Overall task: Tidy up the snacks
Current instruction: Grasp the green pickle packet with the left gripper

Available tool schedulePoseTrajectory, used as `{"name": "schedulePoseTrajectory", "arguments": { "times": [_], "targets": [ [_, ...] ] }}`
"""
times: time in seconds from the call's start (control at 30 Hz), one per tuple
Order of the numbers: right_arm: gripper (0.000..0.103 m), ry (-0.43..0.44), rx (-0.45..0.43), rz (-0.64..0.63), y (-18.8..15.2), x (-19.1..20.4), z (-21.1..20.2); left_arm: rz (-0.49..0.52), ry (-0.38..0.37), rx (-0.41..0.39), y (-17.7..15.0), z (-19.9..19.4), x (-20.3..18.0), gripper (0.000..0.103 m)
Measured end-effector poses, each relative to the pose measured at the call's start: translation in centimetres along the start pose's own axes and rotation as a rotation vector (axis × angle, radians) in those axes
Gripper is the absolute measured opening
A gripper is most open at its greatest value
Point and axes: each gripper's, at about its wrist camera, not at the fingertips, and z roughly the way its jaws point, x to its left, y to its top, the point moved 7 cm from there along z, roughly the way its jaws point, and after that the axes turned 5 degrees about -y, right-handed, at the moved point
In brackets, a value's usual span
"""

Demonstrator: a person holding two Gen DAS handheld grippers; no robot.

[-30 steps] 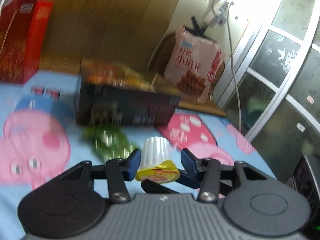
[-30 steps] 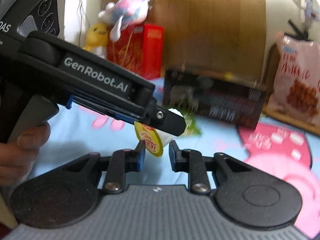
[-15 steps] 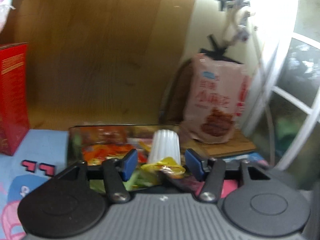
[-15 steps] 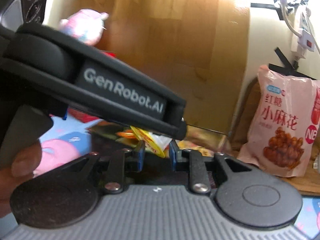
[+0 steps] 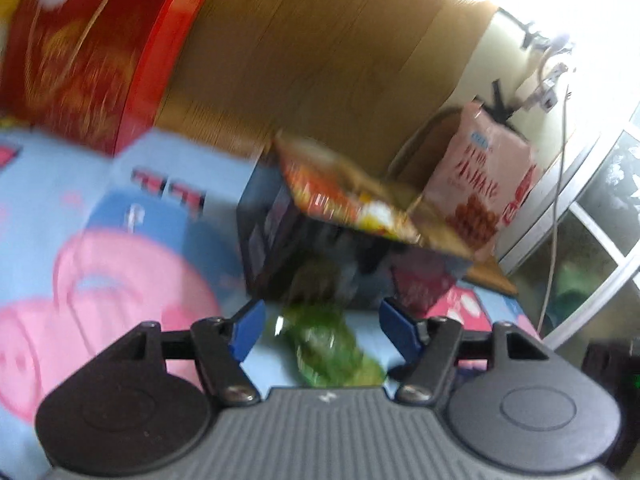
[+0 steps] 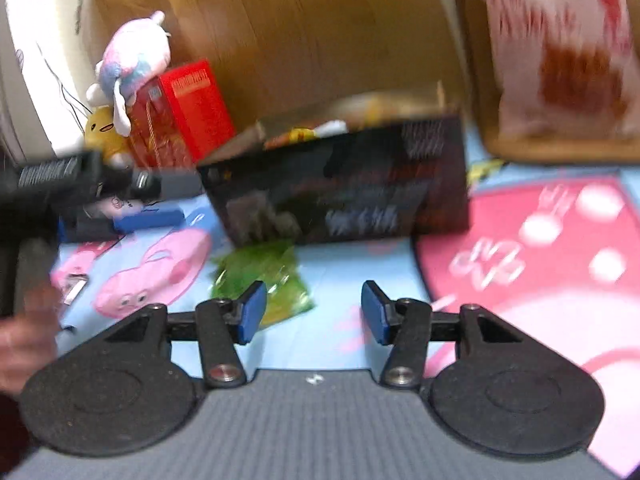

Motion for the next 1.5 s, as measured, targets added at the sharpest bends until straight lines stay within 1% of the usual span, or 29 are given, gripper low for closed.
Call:
{"name": "schedulePoseTrajectory", "arguments": {
  "times": [0.07,0.13,0.17,0.2,0.23,0.27,0.33,0.47,0.53,0.6,0.7,0.77,0.87,0.97,1.0,1.03,1.07,1.1,1.17,1.23,1.3,1.37,1.43,1.5],
  "targets": [
    [0.053,0.039,0.025,0.052,1.0,0.0,0.8,-0.036,-0.004,0.042,-1.2,0.7,0.4,0.051],
    [0.048,0.063,0.046,0.101,1.8,-0.1,1.9,-0.079,-0.012,0.08,-1.9,1.7,0.6,0.045],
    [0.045,0.073,0.06,0.119,2.0,-0.2,2.7,-0.085,-0.007,0.064,-1.9,1.8,0.7,0.045],
    [0.045,0.082,0.073,0.136,2.0,-0.3,3.3,-0.091,-0.004,0.062,-1.9,1.9,0.6,0.044],
    [0.045,0.103,0.073,0.154,2.2,-0.2,3.8,-0.103,0.0,0.063,-1.9,2.0,0.7,0.04],
    [0.045,0.127,0.076,0.175,2.3,0.0,4.1,-0.118,-0.005,0.069,-1.9,2.1,0.7,0.031],
    [0.043,0.167,0.095,0.222,1.8,0.1,4.2,-0.14,-0.012,0.085,-2.3,2.2,0.7,0.024],
    [0.043,0.198,0.108,0.245,0.0,0.4,1.7,-0.115,-0.013,0.1,-3.4,1.2,0.1,0.023],
    [0.043,0.232,0.11,0.277,-1.4,0.0,-0.2,-0.099,-0.029,0.115,-4.4,0.4,-0.3,0.023],
    [0.044,0.261,0.109,0.278,-2.9,-0.2,-2.3,-0.077,-0.057,0.131,-5.7,-0.6,-1.0,0.025],
    [0.047,0.277,0.095,0.209,-4.8,0.4,-5.3,-0.029,-0.08,0.138,-7.6,-2.1,-2.2,0.025],
    [0.048,0.296,0.107,0.169,-6.1,0.8,-6.7,-0.02,-0.087,0.148,-8.6,-2.9,-2.4,0.025],
    [0.048,0.333,0.116,0.124,-7.0,1.8,-7.8,-0.03,-0.087,0.134,-9.0,-3.8,-2.1,0.026],
    [0.045,0.423,0.087,0.095,-7.0,2.9,-9.0,-0.077,-0.101,0.126,-8.9,-4.2,-1.4,0.026],
    [0.044,0.413,0.085,0.079,-7.0,3.2,-8.9,-0.083,-0.106,0.126,-8.9,-4.3,-1.3,0.024],
    [0.043,0.372,0.095,0.055,-7.1,3.4,-8.3,-0.082,-0.109,0.129,-9.0,-4.3,-1.4,0.024],
    [0.03,0.298,0.132,0.022,-7.6,3.5,-7.2,-0.071,-0.103,0.126,-9.1,-4.3,-1.5,0.024],
    [0.023,0.266,0.12,0.013,-7.6,3.5,-6.8,-0.058,-0.095,0.121,-9.2,-4.4,-1.7,0.024],
    [0.021,0.281,0.138,0.034,-7.6,3.9,-6.5,-0.042,-0.095,0.119,-9.4,-4.4,-2.0,0.028],
    [0.02,0.289,0.143,0.045,-7.7,4.2,-6.3,-0.041,-0.093,0.118,-9.4,-4.6,-2.0,0.028],
    [0.019,0.289,0.141,0.05,-7.8,4.4,-6.3,-0.058,-0.1,0.119,-9.5,-4.7,-1.8,0.028],
    [0.018,0.308,0.142,0.097,-7.6,4.3,-6.3,-0.077,-0.11,0.117,-9.3,-5.0,-1.8,0.028],
    [0.018,0.318,0.135,0.118,-7.2,4.1,-6.7,-0.07,-0.115,0.103,-8.8,-5.3,-2.2,0.028],
    [0.018,0.321,0.111,0.105,-6.7,4.3,-7.5,-0.049,-0.119,0.083,-8.0,-5.7,-3.0,0.031]
  ]
}}
